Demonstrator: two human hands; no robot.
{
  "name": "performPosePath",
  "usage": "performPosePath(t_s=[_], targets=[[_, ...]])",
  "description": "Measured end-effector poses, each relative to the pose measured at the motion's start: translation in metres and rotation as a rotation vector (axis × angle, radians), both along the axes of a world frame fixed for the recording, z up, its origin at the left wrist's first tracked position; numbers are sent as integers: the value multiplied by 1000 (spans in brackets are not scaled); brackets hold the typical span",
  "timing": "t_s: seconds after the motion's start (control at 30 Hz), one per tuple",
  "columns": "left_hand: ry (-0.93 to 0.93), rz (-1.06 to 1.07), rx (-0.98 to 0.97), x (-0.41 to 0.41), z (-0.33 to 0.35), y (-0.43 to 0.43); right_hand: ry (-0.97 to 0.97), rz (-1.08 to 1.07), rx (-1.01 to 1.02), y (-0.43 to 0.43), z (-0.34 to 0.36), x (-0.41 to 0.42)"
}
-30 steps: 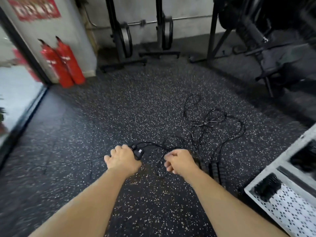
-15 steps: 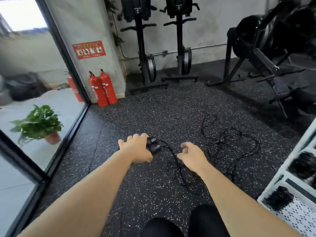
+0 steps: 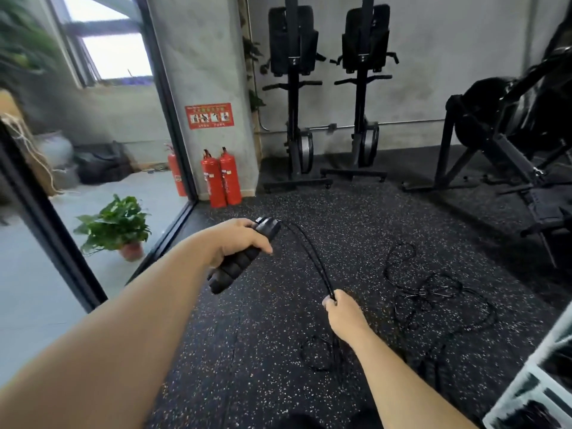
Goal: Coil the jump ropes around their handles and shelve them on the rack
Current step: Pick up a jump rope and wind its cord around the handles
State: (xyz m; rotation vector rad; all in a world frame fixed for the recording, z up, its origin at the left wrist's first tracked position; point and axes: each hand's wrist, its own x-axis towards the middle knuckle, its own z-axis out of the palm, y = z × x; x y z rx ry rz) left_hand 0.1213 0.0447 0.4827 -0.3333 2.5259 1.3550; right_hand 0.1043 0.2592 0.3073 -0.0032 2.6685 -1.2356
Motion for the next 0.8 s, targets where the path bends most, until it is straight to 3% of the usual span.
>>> performPosePath(t_s=[0.2, 0.33, 0.5, 0.6, 0.8], targets=[[59, 359, 288, -18, 3, -8, -70, -11, 69, 13, -10, -4], [70, 280, 328, -11, -5, 14, -53, 93, -1, 2, 21, -12], [177, 59, 214, -6, -28, 58, 68, 356, -74, -27, 94, -26], [288, 118, 101, -11, -32, 63, 95, 367, -198, -31, 120, -39], [412, 228, 55, -10, -22, 55, 164, 337, -150, -33, 137, -56]])
